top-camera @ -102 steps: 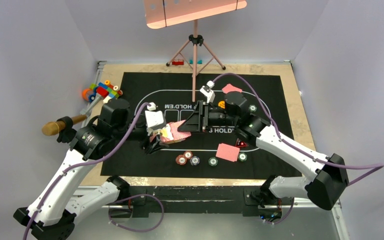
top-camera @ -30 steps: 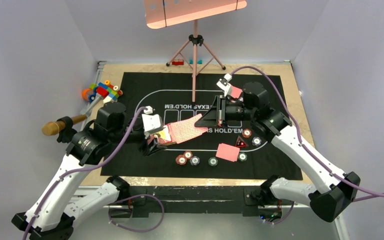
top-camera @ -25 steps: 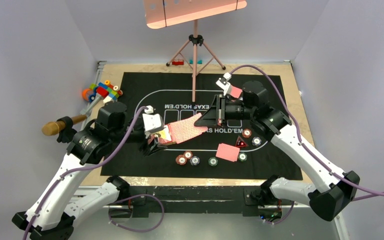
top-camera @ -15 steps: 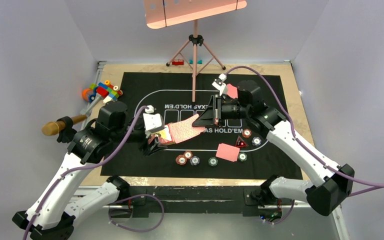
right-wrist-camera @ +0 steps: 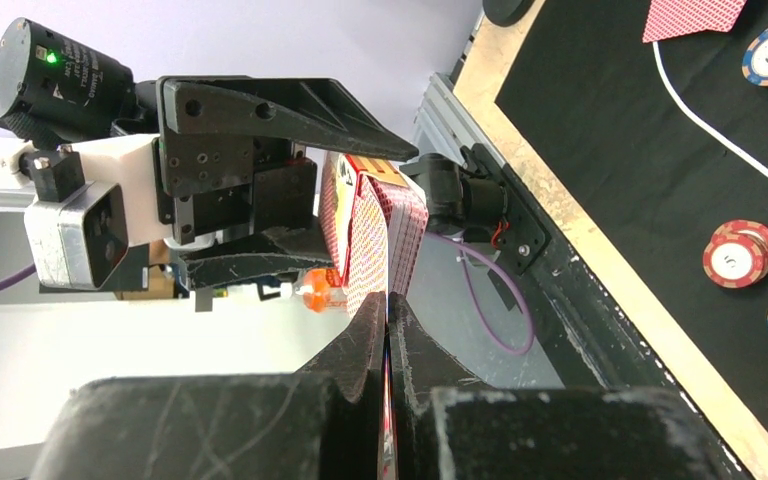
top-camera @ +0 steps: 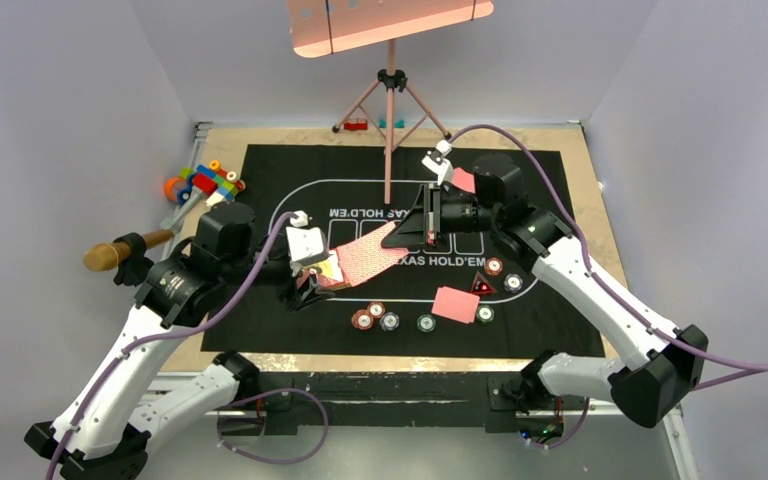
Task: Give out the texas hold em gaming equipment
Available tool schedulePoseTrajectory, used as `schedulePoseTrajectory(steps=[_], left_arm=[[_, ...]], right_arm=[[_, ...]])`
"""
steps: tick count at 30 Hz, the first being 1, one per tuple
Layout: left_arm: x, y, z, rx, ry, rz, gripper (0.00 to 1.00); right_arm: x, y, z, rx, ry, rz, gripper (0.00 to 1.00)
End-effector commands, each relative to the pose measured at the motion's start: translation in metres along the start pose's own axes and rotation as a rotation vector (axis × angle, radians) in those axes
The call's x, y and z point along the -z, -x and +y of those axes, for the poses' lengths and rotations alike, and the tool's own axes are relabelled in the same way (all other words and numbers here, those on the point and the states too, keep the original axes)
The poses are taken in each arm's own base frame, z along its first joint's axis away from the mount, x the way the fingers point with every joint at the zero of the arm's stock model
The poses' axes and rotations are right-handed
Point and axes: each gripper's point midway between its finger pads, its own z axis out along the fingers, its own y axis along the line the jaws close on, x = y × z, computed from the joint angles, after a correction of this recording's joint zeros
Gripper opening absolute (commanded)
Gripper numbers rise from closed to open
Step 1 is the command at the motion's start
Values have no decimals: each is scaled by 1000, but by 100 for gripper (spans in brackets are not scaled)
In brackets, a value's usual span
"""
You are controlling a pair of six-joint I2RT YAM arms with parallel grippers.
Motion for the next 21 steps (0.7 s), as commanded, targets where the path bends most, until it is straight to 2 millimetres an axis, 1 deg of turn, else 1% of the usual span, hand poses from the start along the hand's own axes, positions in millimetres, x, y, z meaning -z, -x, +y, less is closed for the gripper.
schedulePoseTrajectory(steps=[1,12,21], left_arm=[[3,18,-2,-60,-9,-71,0],[5,17,-4,-64,-9,-75,0],[5,16,-6,-63,-16,-72,0]], right_arm=[[2,3,17,54,31,20,0],[4,-1,9,64,-2,39,0],[3,8,17,79,3,14,0]])
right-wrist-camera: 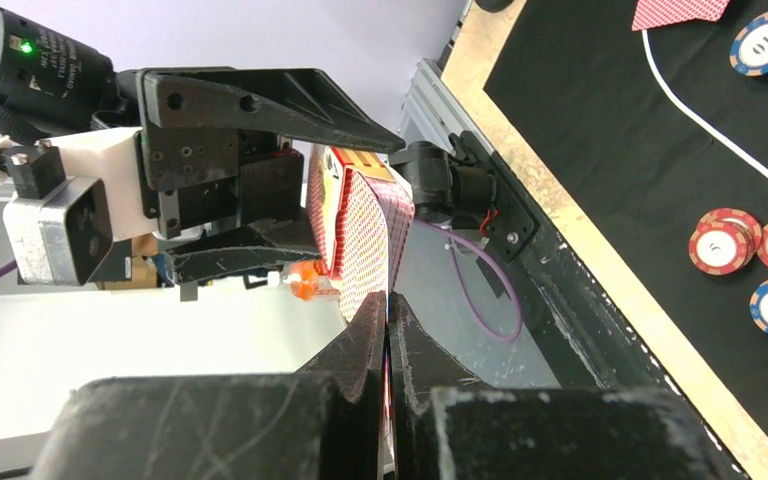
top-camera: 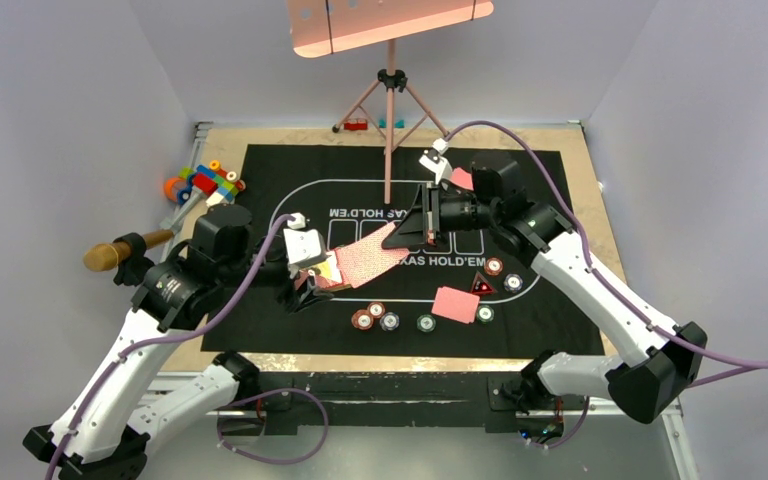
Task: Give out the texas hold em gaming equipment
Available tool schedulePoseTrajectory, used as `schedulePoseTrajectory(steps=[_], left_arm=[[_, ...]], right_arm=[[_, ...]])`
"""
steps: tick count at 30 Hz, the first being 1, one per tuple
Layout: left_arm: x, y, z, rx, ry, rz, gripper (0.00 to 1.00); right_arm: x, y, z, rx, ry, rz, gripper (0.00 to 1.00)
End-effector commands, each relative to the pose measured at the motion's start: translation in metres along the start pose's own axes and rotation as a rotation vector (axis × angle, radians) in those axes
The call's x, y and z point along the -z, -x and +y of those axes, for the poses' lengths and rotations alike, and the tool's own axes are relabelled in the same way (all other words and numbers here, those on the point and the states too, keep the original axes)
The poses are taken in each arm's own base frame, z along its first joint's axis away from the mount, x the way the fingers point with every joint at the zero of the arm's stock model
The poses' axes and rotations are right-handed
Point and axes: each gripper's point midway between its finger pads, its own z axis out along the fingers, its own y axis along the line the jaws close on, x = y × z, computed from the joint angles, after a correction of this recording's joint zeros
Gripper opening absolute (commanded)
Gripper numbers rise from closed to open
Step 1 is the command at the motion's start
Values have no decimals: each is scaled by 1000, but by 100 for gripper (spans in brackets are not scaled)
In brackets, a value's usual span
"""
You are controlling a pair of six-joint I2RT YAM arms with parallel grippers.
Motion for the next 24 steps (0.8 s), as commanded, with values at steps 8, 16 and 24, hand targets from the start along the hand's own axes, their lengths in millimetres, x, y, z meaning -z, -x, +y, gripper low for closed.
schedulePoseTrajectory(steps=[8,16,24], left_arm=[[1,17,-3,-46,-21,-69,0],[1,16,-2,-44,-20,-69,0],[1,17,-3,-44,-19,-70,0]], right_arm=[[1,17,25,60,51,-71,0],[-9,10,22,38,55,-57,0],[-14,13,25,40,49,-113,0]])
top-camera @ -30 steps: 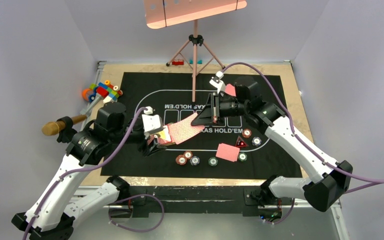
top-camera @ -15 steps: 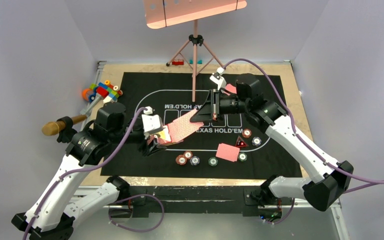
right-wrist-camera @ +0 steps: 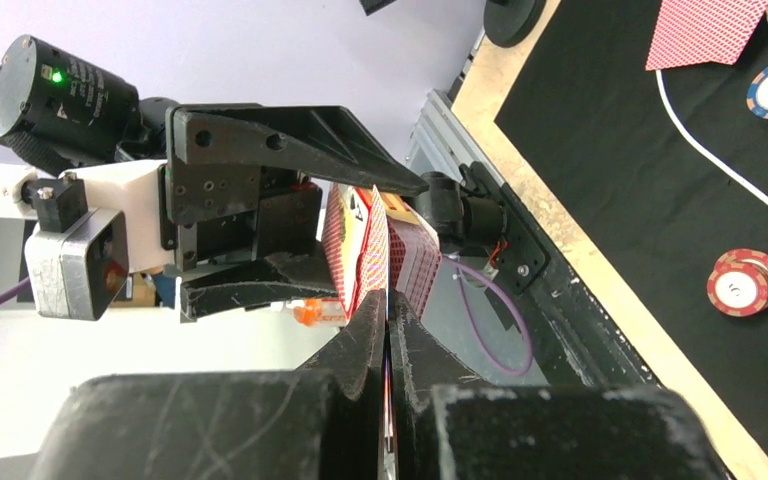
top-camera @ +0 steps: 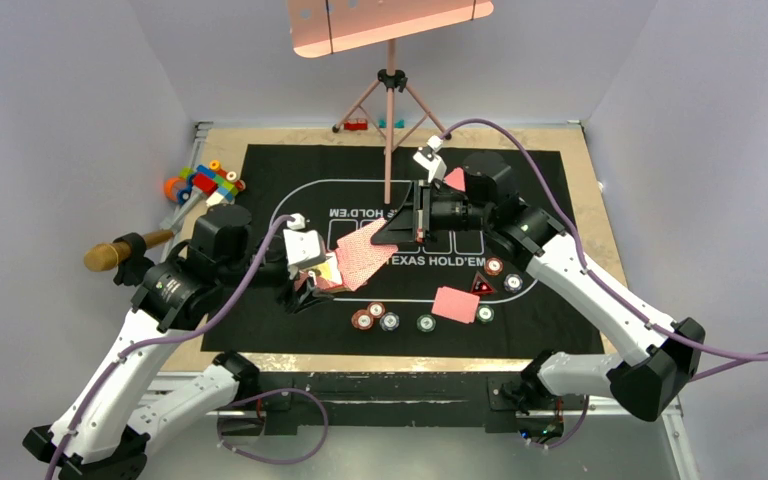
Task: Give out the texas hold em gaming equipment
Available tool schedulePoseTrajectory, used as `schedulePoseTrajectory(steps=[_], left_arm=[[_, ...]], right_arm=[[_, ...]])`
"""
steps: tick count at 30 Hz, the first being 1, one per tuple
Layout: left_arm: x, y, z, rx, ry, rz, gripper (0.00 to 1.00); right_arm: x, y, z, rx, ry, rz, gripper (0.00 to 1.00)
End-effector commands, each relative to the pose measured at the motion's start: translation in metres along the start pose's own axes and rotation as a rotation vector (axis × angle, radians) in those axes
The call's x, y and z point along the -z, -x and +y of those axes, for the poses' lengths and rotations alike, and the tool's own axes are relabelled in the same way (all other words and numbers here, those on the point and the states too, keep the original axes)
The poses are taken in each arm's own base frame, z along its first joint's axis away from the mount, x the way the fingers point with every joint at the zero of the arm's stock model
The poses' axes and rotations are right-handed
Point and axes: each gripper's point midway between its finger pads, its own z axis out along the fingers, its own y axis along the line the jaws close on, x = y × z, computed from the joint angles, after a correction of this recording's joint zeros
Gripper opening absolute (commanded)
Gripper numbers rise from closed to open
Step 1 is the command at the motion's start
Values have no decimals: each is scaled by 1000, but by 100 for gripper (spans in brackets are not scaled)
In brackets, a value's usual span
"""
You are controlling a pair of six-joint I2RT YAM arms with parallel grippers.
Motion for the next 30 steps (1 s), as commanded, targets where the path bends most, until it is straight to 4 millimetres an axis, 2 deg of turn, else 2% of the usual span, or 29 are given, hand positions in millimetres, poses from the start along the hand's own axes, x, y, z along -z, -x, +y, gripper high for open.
schedulePoseTrajectory(steps=[1,3,4,9,13,22,30], left_arm=[[1,16,1,-45,-3,-63,0],[1,17,1,-44,-1,-65,0],[1,17,1,-44,-2,-66,0],[1,17,1,-44,1,-67,0],[2,17,0,-47,3,-69,0],[2,19,0,-38,1,-76,0],[4,22,0,-34,2,-85,0]], right_arm=[[0,9,9,17,27,-66,0],[0,9,10,14,30,-72,1],[0,9,9,14,30,-70,5],[-2,7,2,21,10,-60,35],[-1,9,-2,40,-15,-72,48],[2,14,-6,73,-62,-95,49],[7,13,-6,84,-84,-93,42]])
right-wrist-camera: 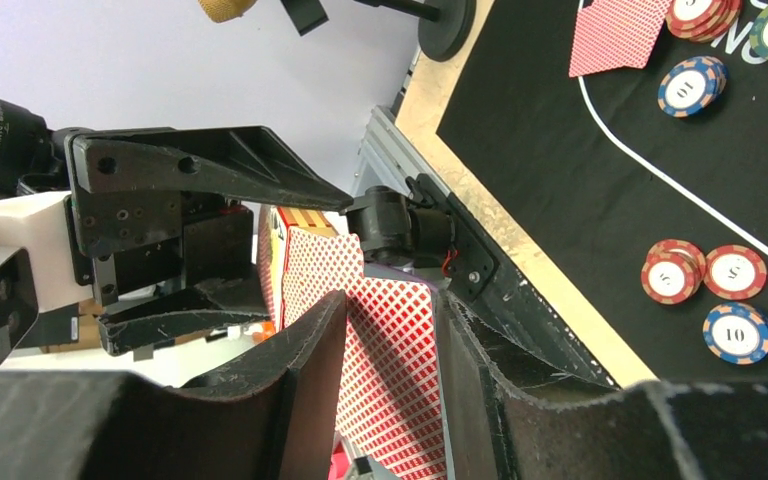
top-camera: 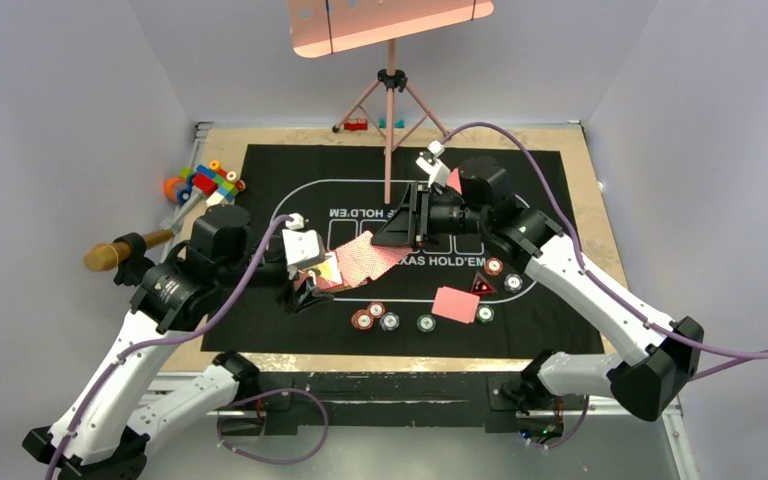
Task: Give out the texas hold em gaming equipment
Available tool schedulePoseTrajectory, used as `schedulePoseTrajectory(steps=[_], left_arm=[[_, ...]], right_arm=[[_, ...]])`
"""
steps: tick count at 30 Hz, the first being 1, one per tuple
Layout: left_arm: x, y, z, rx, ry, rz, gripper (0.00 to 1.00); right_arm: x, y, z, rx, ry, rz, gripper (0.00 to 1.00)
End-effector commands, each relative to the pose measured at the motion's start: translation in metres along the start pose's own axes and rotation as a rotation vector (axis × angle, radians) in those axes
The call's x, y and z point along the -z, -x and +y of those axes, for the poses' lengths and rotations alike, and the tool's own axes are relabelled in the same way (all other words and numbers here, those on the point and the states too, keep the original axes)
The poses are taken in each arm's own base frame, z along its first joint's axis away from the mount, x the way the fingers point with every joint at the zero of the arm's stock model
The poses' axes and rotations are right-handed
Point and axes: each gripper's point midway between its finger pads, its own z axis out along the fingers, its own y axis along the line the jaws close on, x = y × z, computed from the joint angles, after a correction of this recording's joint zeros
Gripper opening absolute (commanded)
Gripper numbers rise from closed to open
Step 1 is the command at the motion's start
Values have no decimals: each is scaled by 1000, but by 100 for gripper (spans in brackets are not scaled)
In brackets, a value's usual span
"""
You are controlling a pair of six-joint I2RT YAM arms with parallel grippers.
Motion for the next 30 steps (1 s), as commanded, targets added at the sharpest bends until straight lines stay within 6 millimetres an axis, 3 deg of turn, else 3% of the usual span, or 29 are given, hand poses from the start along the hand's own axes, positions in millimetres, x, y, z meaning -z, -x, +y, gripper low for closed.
schedulePoseTrajectory(steps=[1,11,16,24,30], left_arm=[[3,21,0,-35,-2,-77,0],[2,19,-2,5,4,-81,0],[-2,13,-1,69,7,-71,0],[-9,2,4,114,27,-53,0],[-9,5,8,105,48,-60,0]], right_arm=[[13,11,20,65,23,-50,41],[22,4,10,60,-31,-32,40],[25,2,14,45,-7,-24,40],[36,7,19,44,-7,-39,25],[39,6,13,54,-39,-32,20]])
